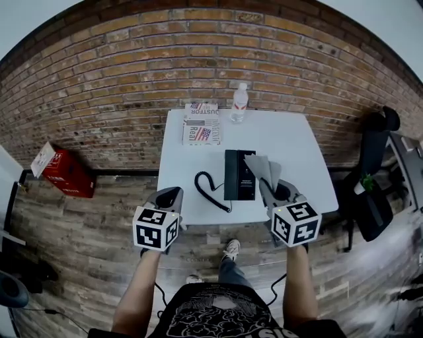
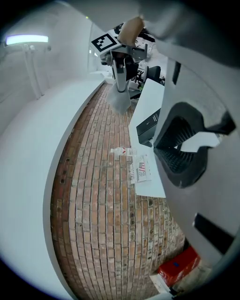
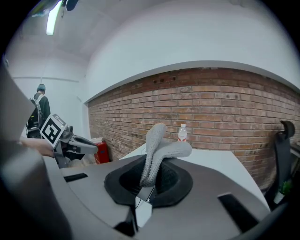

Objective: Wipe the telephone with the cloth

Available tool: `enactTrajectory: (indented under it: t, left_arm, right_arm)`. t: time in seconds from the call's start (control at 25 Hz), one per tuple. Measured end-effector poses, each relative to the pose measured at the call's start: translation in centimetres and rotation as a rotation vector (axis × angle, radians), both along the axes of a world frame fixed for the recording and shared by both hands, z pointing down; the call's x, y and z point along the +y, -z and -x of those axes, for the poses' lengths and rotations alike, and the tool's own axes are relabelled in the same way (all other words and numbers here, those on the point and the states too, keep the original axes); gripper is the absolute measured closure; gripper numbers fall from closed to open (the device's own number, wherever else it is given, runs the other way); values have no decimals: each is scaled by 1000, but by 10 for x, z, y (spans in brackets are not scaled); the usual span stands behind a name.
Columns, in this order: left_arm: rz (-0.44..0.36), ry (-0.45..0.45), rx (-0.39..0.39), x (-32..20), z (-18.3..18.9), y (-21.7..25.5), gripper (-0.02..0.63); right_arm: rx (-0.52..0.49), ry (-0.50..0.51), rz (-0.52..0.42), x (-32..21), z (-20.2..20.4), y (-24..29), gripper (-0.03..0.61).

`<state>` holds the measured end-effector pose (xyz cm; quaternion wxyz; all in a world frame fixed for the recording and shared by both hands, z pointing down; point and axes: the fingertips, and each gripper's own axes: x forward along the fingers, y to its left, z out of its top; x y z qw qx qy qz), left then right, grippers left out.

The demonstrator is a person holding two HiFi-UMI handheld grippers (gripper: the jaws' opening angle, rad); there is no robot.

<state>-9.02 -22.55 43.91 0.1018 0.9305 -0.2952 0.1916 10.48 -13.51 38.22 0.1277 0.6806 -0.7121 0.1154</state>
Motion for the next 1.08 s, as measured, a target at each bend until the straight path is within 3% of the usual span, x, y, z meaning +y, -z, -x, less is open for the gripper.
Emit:
enactTrajectory:
  t: [1.08]
  left_arm:
    - [21, -11, -21, -4, -5, -10, 607]
  right_arm:
    - [-12, -11, 18, -3, -5, -14, 568]
